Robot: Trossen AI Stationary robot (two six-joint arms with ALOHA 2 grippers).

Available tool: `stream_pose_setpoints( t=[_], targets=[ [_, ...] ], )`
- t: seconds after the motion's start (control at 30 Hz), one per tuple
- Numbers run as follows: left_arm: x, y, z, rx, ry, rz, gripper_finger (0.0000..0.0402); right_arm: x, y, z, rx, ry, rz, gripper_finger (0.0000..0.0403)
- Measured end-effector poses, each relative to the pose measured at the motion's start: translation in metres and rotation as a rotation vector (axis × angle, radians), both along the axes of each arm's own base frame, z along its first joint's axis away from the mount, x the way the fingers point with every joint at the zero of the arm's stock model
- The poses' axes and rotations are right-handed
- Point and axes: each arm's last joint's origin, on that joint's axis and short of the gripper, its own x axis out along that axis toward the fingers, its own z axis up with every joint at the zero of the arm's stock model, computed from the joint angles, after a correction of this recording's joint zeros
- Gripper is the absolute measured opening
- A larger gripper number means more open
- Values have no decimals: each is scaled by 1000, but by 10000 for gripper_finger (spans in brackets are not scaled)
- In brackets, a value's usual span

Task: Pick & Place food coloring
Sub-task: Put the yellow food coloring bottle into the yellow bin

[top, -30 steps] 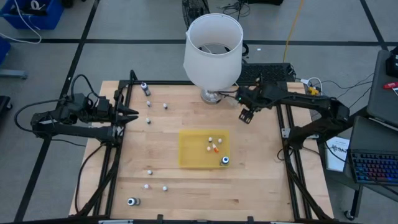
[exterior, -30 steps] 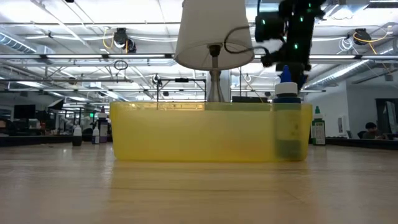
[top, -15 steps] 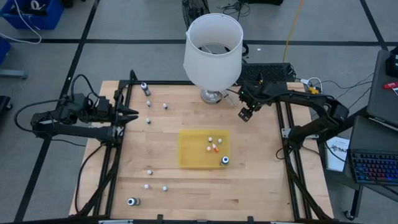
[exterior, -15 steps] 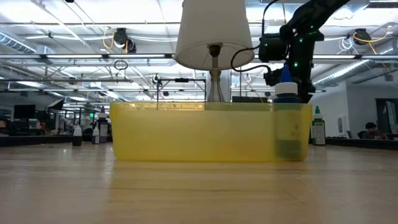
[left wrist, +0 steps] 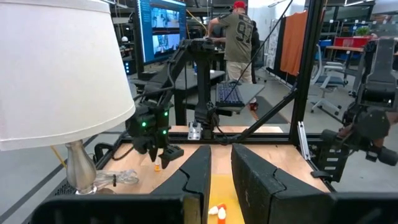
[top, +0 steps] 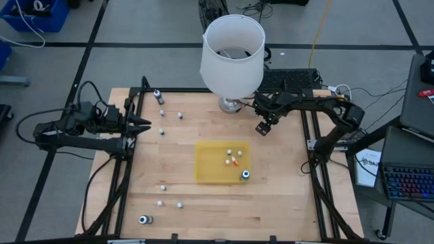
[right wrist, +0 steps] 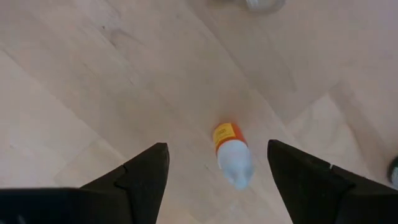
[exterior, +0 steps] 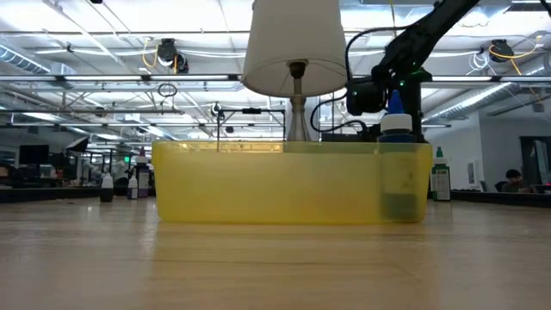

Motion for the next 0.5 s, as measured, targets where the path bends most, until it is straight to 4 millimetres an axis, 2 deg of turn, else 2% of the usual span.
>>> stream_pose_setpoints(
  t=[0.13,0.5],
  targets=[
    [0,0,0,0,0,0,67,1,-1,-7,17,27,7,253],
    [0,0,0,0,0,0,67,1,-1,-8,14,29,7,244]
  ],
)
